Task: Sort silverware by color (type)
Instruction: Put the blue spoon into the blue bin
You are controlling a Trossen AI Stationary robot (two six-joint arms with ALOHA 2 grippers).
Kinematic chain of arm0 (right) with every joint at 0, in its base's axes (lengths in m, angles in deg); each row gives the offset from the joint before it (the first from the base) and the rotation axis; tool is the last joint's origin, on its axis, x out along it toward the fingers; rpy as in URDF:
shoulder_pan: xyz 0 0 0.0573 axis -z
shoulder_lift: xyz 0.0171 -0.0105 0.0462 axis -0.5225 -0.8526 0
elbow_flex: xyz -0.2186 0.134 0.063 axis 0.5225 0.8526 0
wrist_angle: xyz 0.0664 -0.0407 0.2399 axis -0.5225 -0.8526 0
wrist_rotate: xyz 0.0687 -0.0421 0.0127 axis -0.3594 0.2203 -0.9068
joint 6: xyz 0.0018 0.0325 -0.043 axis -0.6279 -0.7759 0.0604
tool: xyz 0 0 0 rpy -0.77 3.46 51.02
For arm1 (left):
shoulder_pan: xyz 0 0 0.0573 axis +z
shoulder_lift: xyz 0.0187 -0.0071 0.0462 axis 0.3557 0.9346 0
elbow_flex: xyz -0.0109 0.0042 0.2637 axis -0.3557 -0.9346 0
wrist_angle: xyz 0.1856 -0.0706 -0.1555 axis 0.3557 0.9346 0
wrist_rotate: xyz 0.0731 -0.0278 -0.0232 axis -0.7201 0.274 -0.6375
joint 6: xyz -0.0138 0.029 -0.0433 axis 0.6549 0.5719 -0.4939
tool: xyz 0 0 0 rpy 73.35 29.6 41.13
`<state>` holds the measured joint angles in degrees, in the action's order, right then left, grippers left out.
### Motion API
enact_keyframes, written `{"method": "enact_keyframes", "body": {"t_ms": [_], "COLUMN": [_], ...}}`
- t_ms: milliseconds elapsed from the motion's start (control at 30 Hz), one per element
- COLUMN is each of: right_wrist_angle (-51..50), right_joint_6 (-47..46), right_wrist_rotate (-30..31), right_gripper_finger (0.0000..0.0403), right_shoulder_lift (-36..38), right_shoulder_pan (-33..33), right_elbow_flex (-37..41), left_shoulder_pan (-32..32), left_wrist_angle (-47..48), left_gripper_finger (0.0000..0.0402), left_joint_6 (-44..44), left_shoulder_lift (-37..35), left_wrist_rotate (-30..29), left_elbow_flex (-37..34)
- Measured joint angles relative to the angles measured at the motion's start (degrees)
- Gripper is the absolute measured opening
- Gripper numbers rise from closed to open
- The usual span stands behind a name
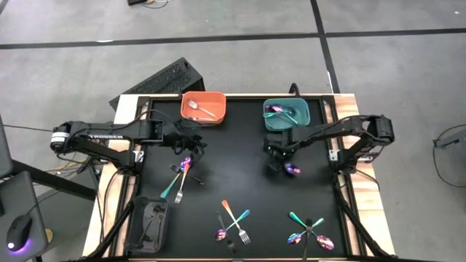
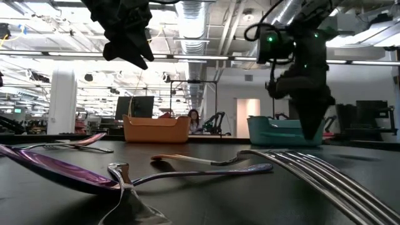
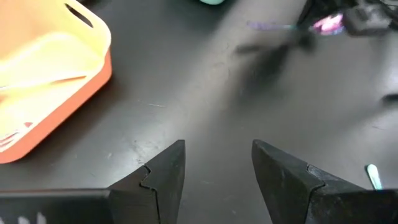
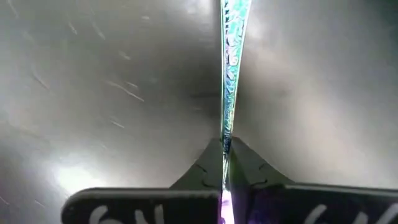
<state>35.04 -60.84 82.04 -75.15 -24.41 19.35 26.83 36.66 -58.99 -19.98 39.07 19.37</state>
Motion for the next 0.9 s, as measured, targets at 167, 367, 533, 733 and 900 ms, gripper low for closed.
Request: {"method": "enact_keyframes", "body": {"t_ms": [167, 367, 533, 733, 900], "right_wrist_angle": [-6.1, -5.9, 0.5, 3.6, 6.6], "right_joint_6": [13.8, 36.1, 52.5, 58.2, 58.8], "right_wrist_rotate": [12.0, 28.0, 28.2, 28.1, 26.7], "right_gripper_finger": [0.0014, 0.0015, 0.0016, 0.0032, 0.0090], "right_shoulder_lift": [3.7, 7.1, 7.3, 6.0, 6.0], "right_shoulder_pan": [4.1, 10.5, 18.2, 26.2, 29.1], "right_elbow_flex": [-5.9, -10.9, -10.0, -8.7, -8.6], "left_shoulder_pan": [0.0, 0.0, 0.0, 0.0, 0.2], "left_wrist_angle": [-0.1, 0.0, 0.0, 0.1, 0.2], "left_gripper_finger": [0.0173, 0.0173, 0.0173, 0.0173, 0.0173], "left_joint_6": [-0.8, -2.2, -3.8, -7.4, -10.5], "left_shoulder_lift": [0.0, 0.0, 0.0, 0.0, 0.0], "left_wrist_rotate": [-2.6, -3.4, -5.9, -6.3, -6.6], "left_elbow_flex": [0.0, 0.0, 0.0, 0.0, 0.0]}}
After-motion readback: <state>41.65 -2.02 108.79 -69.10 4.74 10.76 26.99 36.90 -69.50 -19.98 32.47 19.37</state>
